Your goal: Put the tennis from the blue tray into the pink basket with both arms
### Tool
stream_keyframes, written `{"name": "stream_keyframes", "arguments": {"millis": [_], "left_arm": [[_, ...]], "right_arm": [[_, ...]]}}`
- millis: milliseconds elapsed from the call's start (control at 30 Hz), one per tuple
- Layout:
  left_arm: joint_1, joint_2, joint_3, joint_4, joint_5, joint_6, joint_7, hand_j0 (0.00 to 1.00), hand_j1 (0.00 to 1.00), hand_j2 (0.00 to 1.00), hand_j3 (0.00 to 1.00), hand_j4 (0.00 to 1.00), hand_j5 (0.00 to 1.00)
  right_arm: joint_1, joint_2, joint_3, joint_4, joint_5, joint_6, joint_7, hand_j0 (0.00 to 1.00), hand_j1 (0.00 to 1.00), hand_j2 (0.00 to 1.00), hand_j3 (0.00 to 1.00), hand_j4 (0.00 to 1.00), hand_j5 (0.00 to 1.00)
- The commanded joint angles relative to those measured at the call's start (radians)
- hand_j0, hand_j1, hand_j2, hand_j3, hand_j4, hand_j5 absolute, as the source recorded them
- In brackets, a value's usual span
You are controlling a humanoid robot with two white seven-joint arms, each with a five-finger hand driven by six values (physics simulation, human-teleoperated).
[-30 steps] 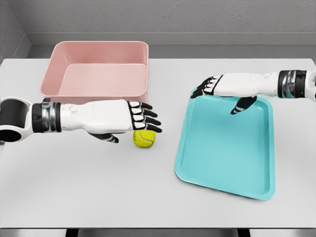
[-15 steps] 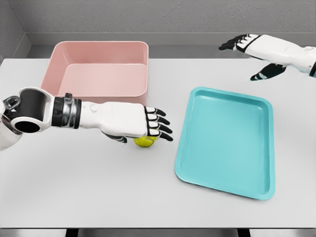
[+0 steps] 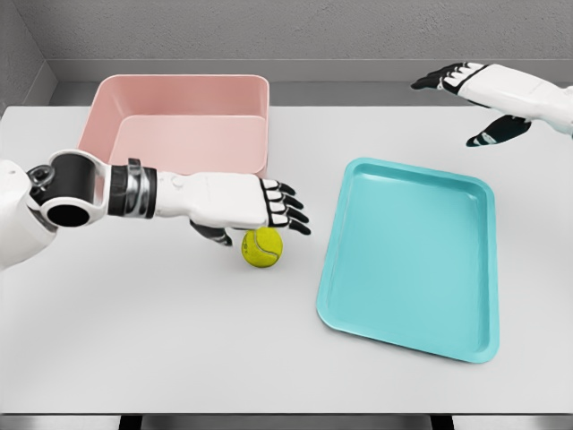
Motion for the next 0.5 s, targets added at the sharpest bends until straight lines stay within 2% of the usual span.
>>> {"name": "stream_keyframes", "arguments": {"millis": [0, 167, 467], "left_arm": [[0.002, -0.019, 0.000, 0.059, 0.004, 0.002, -0.001, 1.00, 1.00, 1.00, 1.00, 1.00, 1.00], [0.006, -0.056, -0.023, 0.119, -0.002, 0.002, -0.001, 1.00, 1.00, 1.00, 1.00, 1.00, 1.00], [0.018, -0.059, -0.025, 0.114, -0.002, 0.002, -0.001, 1.00, 1.00, 1.00, 1.00, 1.00, 1.00]], "right_arm": [[0.002, -0.002, -0.016, 0.005, -0.007, 0.001, -0.001, 1.00, 1.00, 1.00, 1.00, 1.00, 1.00], [0.009, -0.008, -0.017, 0.034, -0.007, 0.001, 0.001, 1.00, 1.00, 1.00, 1.00, 1.00, 1.00], [0.020, -0.013, -0.017, 0.040, -0.007, 0.001, 0.001, 1.00, 1.00, 1.00, 1.00, 1.00, 1.00]]}}
